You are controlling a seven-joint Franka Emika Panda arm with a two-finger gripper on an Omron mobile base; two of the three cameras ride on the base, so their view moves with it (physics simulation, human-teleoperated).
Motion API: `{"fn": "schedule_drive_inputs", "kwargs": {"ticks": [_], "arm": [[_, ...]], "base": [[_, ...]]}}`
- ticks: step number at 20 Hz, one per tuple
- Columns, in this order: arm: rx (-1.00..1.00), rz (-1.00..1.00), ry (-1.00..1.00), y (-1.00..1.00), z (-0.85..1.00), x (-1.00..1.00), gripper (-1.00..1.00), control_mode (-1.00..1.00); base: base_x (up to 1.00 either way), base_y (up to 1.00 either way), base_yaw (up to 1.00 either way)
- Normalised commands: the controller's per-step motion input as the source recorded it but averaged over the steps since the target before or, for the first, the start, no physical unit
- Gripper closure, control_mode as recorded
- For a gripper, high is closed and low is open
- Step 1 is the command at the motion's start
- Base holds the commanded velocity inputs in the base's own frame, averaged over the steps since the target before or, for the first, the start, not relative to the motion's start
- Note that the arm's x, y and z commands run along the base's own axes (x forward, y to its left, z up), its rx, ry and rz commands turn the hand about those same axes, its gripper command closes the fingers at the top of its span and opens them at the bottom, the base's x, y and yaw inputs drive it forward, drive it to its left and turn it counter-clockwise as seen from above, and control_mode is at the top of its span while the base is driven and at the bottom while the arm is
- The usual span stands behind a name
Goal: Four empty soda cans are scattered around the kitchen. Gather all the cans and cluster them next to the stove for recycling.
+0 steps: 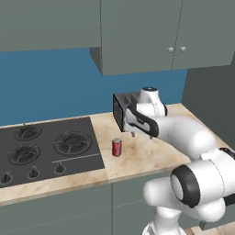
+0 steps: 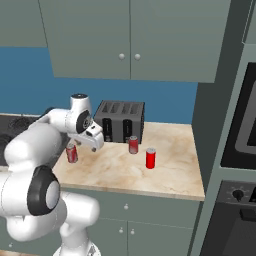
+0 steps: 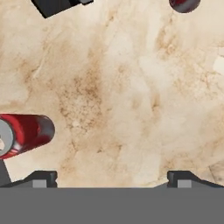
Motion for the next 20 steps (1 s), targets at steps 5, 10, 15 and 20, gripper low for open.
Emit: {"fn": "schedule_drive_inputs", "kwargs": {"ticks": [5, 10, 15, 20], "arm": [[-0.05, 0.00, -0.23, -0.41, 0.00, -0.09, -1.00, -1.00], [-0.03, 0.00, -0.22, -0.40, 0.00, -0.06, -1.00, -1.00], [0.00, -0.02, 0.00, -0.42, 0.05, 0.03, -1.00, -1.00], [-0.02, -0.01, 0.00, -0.44, 0.06, 0.11, -1.00, -1.00]], "base": [[0.00, 0.00, 0.00], [0.00, 0.00, 0.00], [0.00, 0.00, 0.00], [0.00, 0.00, 0.00]]}}
